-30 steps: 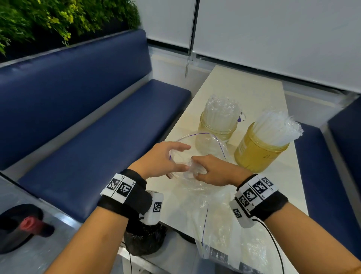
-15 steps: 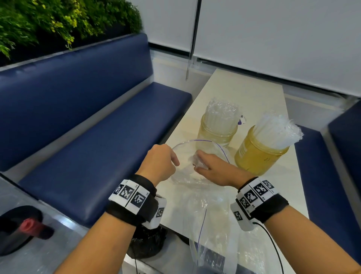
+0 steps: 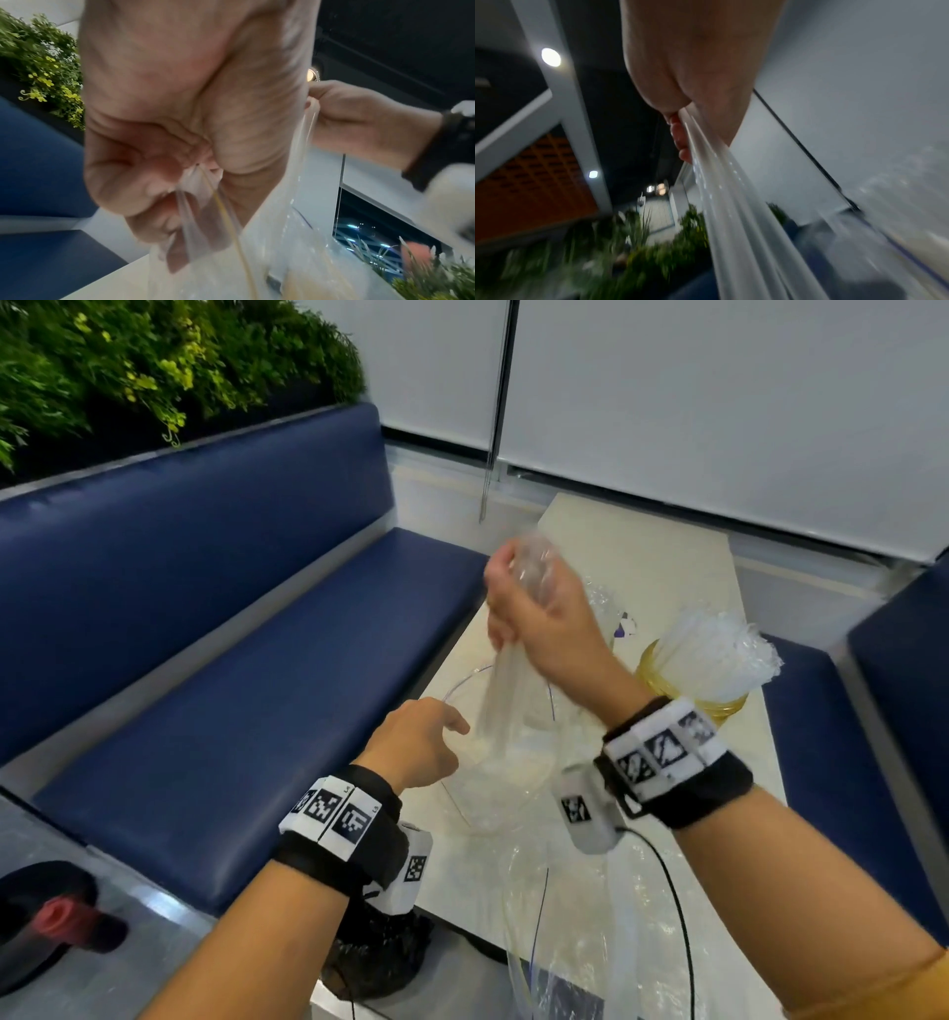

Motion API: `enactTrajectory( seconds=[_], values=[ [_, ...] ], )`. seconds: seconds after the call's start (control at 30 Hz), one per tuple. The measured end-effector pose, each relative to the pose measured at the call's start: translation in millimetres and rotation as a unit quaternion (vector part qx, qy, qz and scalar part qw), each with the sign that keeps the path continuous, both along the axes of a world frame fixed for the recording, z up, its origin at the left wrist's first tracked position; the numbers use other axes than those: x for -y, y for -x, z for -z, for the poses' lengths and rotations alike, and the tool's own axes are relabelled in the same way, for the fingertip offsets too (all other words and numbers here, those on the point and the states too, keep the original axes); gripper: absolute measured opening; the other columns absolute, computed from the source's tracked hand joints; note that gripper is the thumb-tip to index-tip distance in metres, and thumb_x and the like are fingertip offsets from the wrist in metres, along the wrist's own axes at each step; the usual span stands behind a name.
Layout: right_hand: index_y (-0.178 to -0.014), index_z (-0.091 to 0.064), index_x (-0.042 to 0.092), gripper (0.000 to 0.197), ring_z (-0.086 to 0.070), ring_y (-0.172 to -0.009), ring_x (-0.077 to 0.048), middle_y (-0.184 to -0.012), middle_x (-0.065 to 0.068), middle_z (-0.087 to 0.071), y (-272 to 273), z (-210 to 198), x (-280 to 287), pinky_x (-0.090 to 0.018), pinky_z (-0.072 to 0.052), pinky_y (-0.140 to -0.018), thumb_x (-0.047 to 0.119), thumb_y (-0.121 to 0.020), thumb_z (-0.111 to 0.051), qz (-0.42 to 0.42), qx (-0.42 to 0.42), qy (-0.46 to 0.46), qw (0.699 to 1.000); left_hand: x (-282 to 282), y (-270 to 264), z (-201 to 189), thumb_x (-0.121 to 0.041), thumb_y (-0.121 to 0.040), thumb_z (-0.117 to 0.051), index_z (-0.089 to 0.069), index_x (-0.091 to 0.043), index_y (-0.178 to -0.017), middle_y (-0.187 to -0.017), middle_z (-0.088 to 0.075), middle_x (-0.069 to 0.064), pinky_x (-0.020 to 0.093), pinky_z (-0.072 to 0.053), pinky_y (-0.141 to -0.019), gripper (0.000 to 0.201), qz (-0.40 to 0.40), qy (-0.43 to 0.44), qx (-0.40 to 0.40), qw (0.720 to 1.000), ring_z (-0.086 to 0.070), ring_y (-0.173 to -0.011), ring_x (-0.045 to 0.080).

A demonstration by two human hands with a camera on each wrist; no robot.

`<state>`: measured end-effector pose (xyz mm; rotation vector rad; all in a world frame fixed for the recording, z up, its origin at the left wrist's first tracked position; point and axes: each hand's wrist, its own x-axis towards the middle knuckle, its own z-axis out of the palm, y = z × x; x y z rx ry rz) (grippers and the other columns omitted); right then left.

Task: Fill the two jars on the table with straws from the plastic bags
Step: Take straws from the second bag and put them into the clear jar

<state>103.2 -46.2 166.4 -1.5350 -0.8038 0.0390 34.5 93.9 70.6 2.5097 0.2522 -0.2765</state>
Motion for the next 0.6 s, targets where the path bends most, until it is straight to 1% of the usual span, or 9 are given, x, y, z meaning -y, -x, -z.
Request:
enactTrajectory(
  seconds=[0.07, 0.1, 0.17, 0.23, 0.3, 0.37, 0.43, 0.53, 0.6],
  values=[
    [-0.096, -0.047, 0.013, 0.009, -0.041, -0.048, -0.011, -0.063, 0.007, -0.046, -16.2, -32.7, -0.5, -0.034, -0.044, -0.051, 0.01, -0.105, -0.047, 0.015, -0.01, -0.071, 0.997, -2.3, -3.3, 0.0, -0.004, -0.087, -0.063, -0.063, -0.033, -0.132, -0.142, -0.054, -0.004, 0.027, -0.045, -0.086, 0.053, 0.001, -0.006, -0.002, 1.0, -0.054, -0.125, 0.021],
    [-0.097, -0.046, 0.013, 0.008, -0.041, -0.049, -0.012, -0.063, 0.007, -0.045, -25.7, -48.0, 2.2, -0.033, -0.044, -0.051, 0.011, -0.105, -0.046, 0.025, 0.001, -0.092, 0.995, -3.1, -4.7, -0.1, -0.004, -0.087, -0.063, -0.063, -0.033, -0.132, -0.143, -0.055, -0.006, 0.028, -0.047, -0.09, 0.053, 0.001, -0.012, -0.001, 1.0, -0.054, -0.127, 0.021],
    [-0.101, -0.046, 0.012, 0.006, -0.043, -0.052, -0.012, -0.065, 0.005, -0.046, -46.2, -72.0, 10.4, -0.032, -0.046, -0.053, 0.016, -0.106, -0.046, 0.064, 0.041, -0.104, 0.992, -5.2, -6.1, -0.1, -0.005, -0.088, -0.062, -0.063, -0.034, -0.132, -0.142, -0.057, -0.006, 0.031, -0.048, -0.096, 0.053, 0.001, -0.023, 0.002, 1.0, -0.053, -0.128, 0.021],
    [-0.104, -0.047, 0.013, 0.008, -0.045, -0.054, -0.012, -0.07, 0.004, -0.049, -69.2, -84.5, 18.5, -0.03, -0.045, -0.053, 0.021, -0.105, -0.048, 0.118, 0.08, -0.107, 0.984, -7.5, -6.3, 0.8, -0.006, -0.088, -0.064, -0.065, -0.033, -0.13, -0.141, -0.059, -0.006, 0.031, -0.048, -0.094, 0.05, 0.001, -0.028, 0.003, 1.0, -0.055, -0.126, 0.022],
    [-0.104, -0.047, 0.015, 0.009, -0.044, -0.055, -0.01, -0.073, 0.002, -0.049, -94.1, -84.0, 24.2, -0.027, -0.042, -0.05, 0.022, -0.104, -0.051, 0.16, 0.096, -0.121, 0.975, -10.0, -6.9, 3.3, -0.008, -0.087, -0.067, -0.066, -0.032, -0.128, -0.139, -0.061, -0.004, 0.031, -0.049, -0.093, 0.047, 0.007, -0.022, 0.001, 1.0, -0.057, -0.123, 0.022],
    [-0.105, -0.047, 0.016, 0.009, -0.042, -0.055, -0.009, -0.074, 0.003, -0.048, -117.2, -74.9, 28.0, -0.026, -0.039, -0.048, 0.022, -0.102, -0.053, 0.187, 0.08, -0.124, 0.971, -12.4, -7.2, 5.6, -0.01, -0.085, -0.069, -0.067, -0.033, -0.126, -0.138, -0.062, -0.005, 0.03, -0.049, -0.094, 0.047, 0.015, -0.017, -0.003, 1.0, -0.058, -0.122, 0.021],
    [-0.105, -0.047, 0.018, 0.008, -0.042, -0.054, -0.008, -0.071, 0.006, -0.047, -137.2, -61.2, 31.9, -0.026, -0.038, -0.048, 0.022, -0.102, -0.054, 0.208, 0.056, -0.108, 0.971, -14.1, -6.9, 6.8, -0.012, -0.084, -0.068, -0.067, -0.034, -0.126, -0.137, -0.062, -0.006, 0.03, -0.049, -0.095, 0.047, 0.022, -0.014, -0.003, 1.0, -0.058, -0.122, 0.02],
    [-0.102, -0.048, 0.021, 0.005, -0.044, -0.052, -0.007, -0.067, 0.007, -0.048, -156.4, -43.0, 35.1, -0.026, -0.039, -0.047, 0.022, -0.102, -0.053, 0.224, 0.049, -0.068, 0.971, -16.1, -7.2, 8.5, -0.016, -0.085, -0.069, -0.066, -0.036, -0.127, -0.138, -0.061, -0.006, 0.031, -0.05, -0.097, 0.046, 0.034, -0.009, -0.001, 0.999, -0.057, -0.122, 0.02],
    [-0.101, -0.049, 0.022, 0.004, -0.046, -0.053, -0.008, -0.067, 0.005, -0.049, -163.2, -35.8, 35.5, -0.025, -0.041, -0.047, 0.02, -0.103, -0.053, 0.221, 0.049, -0.059, 0.972, -17.0, -7.5, 9.5, -0.018, -0.086, -0.069, -0.065, -0.036, -0.128, -0.139, -0.059, -0.005, 0.03, -0.048, -0.095, 0.046, 0.041, -0.002, -0.002, 0.999, -0.056, -0.123, 0.019]
  ],
)
